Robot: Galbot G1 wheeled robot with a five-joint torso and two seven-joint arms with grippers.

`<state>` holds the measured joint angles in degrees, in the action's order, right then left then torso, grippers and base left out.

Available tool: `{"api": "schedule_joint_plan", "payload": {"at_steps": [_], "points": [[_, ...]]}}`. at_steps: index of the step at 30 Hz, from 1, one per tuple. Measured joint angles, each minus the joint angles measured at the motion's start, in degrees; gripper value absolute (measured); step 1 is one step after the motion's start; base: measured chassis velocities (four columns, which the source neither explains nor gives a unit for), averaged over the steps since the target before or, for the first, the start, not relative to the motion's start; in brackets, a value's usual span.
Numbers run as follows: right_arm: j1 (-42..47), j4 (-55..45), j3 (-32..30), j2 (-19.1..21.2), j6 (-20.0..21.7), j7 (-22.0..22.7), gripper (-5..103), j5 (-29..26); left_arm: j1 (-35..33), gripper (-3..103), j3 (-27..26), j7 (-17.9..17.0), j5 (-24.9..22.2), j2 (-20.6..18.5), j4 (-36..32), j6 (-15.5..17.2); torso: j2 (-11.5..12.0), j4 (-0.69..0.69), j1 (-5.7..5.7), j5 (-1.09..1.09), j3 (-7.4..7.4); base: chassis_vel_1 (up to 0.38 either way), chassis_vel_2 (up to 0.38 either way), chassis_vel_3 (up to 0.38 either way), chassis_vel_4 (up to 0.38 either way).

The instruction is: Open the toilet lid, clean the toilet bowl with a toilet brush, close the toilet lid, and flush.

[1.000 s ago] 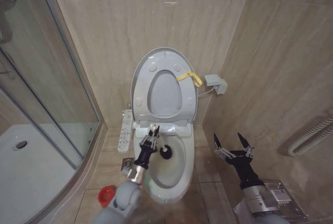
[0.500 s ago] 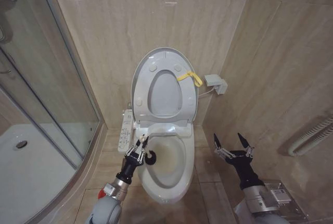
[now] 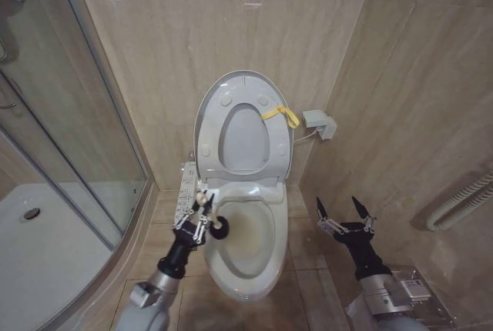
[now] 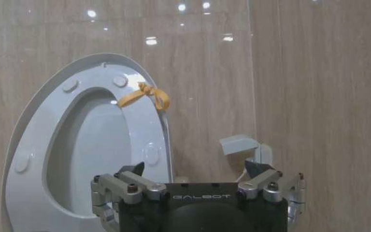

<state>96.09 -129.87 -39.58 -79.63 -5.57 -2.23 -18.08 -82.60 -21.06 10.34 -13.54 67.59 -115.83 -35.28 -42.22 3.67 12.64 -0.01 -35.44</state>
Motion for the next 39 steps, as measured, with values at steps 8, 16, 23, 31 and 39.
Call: {"api": "schedule_joint_plan", "payload": {"at_steps": [8, 16, 23, 31, 39], "points": [[0.00, 0.00, 0.00, 0.00, 0.00, -0.01, 100, 0.00, -15.30, 20, -10.10, -7.71, 2.03, 7.08, -13.25, 2.96, 0.00, -0.01, -0.01, 0.01, 0.01, 0.000, 0.000, 0.000, 0.000], [0.00, 0.00, 0.00, 0.00, 0.00, 0.00, 100, 0.00, -22.20, 20, -15.50, -14.75, 6.37, 13.30, -14.60, 3.05, 0.00, 0.00, 0.00, 0.02, 0.00, 0.000, 0.000, 0.000, 0.000], [0.00, 0.00, 0.00, 0.00, 0.00, -0.01, 100, 0.00, -22.43, 20, -20.69, -14.73, 6.33, 14.53, -2.50, -1.41, 0.00, 0.00, 0.00, 0.01, 0.00, 0.000, 0.000, 0.000, 0.000], [0.00, 0.00, 0.00, 0.00, 0.00, -0.03, 100, 0.00, -9.98, 20, -20.84, -11.02, 1.66, 11.59, 24.61, -11.27, 0.00, -0.02, 0.00, -0.03, 0.00, 0.000, 0.000, 0.000, 0.000], [0.00, 0.00, 0.00, 0.00, 0.00, -0.01, 100, 0.00, 1.98, 20, -16.93, -7.17, -4.15, 8.23, 38.64, -11.84, 0.00, 0.01, 0.01, 0.00, -0.01, 0.000, 0.000, 0.000, 0.000]]}}
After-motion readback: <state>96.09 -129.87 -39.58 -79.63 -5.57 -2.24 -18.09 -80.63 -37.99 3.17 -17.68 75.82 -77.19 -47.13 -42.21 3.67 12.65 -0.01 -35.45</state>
